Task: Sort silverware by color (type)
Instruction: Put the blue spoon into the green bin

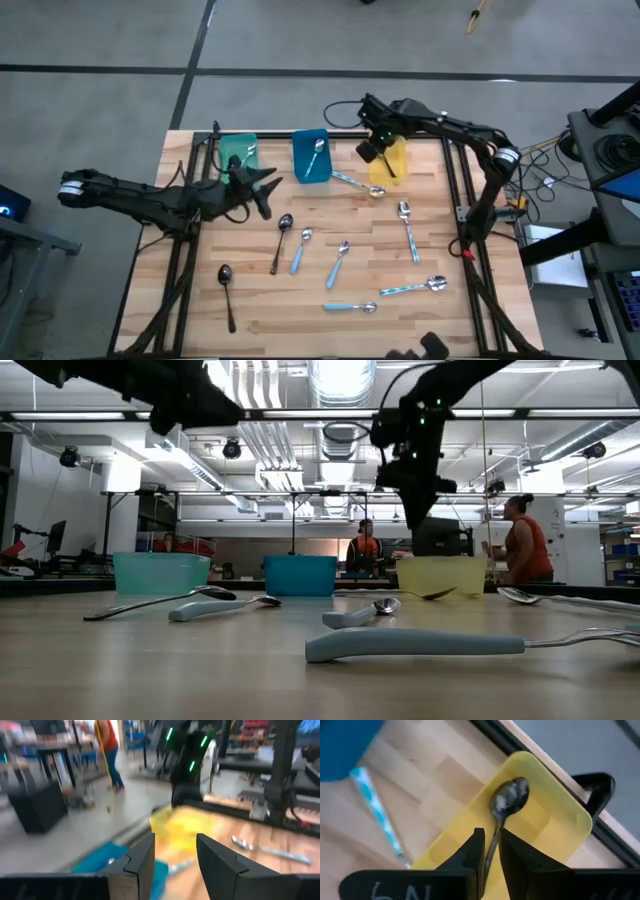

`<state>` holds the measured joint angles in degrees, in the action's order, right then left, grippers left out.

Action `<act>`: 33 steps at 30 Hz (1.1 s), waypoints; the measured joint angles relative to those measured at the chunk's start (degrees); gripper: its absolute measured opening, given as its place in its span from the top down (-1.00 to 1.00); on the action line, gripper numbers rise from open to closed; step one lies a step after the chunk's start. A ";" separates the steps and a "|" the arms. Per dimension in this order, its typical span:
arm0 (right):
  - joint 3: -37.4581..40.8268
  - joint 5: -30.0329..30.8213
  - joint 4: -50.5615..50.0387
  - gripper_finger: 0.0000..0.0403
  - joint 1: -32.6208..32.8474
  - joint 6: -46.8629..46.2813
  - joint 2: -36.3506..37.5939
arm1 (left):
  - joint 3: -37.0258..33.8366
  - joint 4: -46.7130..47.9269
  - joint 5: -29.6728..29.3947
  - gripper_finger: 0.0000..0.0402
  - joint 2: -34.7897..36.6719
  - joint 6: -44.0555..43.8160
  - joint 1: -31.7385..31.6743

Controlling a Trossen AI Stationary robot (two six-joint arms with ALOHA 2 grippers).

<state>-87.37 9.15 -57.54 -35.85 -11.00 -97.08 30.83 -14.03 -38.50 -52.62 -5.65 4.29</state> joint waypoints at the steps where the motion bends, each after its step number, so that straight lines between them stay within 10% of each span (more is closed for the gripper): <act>1: 0.11 0.07 0.00 0.77 0.99 0.16 0.80 | 0.00 2.41 0.01 0.38 0.00 -2.68 0.00; 9: 4.75 0.12 4.92 0.77 8.19 1.19 9.24 | 0.00 16.38 6.39 0.38 0.00 -21.35 0.00; 33: 33.45 -0.01 43.34 0.77 19.10 3.11 27.76 | 2.89 17.03 20.00 0.40 -19.77 -42.71 3.76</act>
<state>-53.92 9.15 -14.20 -16.75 -7.89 -69.32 33.72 3.00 -18.50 -72.39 -48.36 8.05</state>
